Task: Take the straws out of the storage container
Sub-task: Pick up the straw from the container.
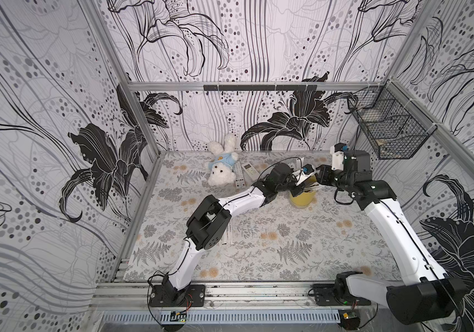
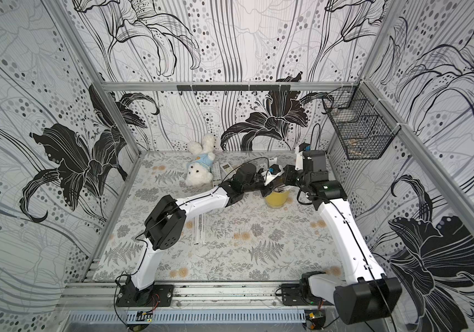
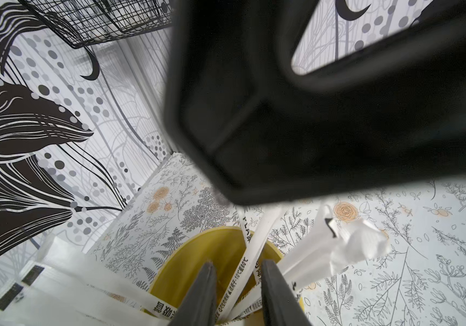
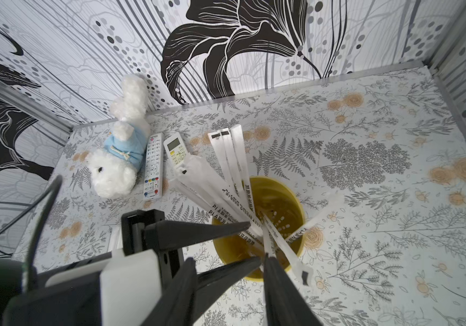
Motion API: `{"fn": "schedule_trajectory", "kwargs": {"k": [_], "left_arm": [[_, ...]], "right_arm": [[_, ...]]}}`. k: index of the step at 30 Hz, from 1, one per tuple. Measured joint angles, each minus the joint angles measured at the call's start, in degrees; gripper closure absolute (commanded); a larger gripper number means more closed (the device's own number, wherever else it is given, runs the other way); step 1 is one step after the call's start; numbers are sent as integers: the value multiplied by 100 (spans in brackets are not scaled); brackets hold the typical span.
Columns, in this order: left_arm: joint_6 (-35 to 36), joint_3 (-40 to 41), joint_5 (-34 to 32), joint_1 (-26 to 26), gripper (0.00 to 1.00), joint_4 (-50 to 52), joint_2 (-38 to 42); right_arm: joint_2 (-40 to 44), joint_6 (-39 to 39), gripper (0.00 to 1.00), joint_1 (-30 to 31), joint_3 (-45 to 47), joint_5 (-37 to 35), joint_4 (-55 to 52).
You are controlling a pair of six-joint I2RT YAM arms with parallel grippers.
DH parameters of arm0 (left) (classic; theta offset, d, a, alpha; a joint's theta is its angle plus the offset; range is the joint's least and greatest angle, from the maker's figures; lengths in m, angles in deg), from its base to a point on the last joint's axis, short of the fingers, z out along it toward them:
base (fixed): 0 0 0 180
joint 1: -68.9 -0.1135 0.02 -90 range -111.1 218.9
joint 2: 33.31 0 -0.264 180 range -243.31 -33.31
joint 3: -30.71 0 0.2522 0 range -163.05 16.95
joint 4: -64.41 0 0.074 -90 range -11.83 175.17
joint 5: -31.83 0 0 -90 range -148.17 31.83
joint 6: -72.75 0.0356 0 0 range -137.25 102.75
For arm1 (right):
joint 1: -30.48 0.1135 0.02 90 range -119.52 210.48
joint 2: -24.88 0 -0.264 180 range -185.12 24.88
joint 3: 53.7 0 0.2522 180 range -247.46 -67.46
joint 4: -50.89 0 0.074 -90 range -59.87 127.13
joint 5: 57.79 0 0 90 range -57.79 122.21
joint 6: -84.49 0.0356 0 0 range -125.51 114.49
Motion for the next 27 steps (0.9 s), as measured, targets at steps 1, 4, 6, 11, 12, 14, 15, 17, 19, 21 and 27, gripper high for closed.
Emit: {"fn": "schedule_trajectory", "kwargs": {"k": [1,4,6,11,12,14,15,17,19,21,27], "left_arm": [[48,-63,-2,0,67,76,-28],[216,-249,-7,0,67,348,-114],[313,-411,-9,0,66,511,-201],[481,-691,-31,2,66,743,-361],[509,-726,-26,2,66,785,-378],[551,-811,-28,4,66,866,-413],[586,-863,-24,4,66,929,-431],[647,-874,-24,4,65,984,-433],[706,-870,-22,4,64,1001,-433],[767,-811,-24,4,64,997,-413],[861,-415,-22,9,64,925,-225]], "right_arm": [[-4,0,57,-11,9,-20,13],[-7,0,57,-33,72,-105,46],[-22,0,57,-55,85,-186,39],[-59,-2,58,-98,103,-293,31],[-59,-2,58,-101,105,-308,22],[-59,-4,57,-107,105,-354,22],[-59,-4,58,-111,105,-372,20],[-59,-22,58,-116,107,-378,4],[-59,-46,58,-116,107,-380,-24],[-59,-74,58,-116,122,-369,-50],[-81,-105,58,-103,164,-219,-212]]}}
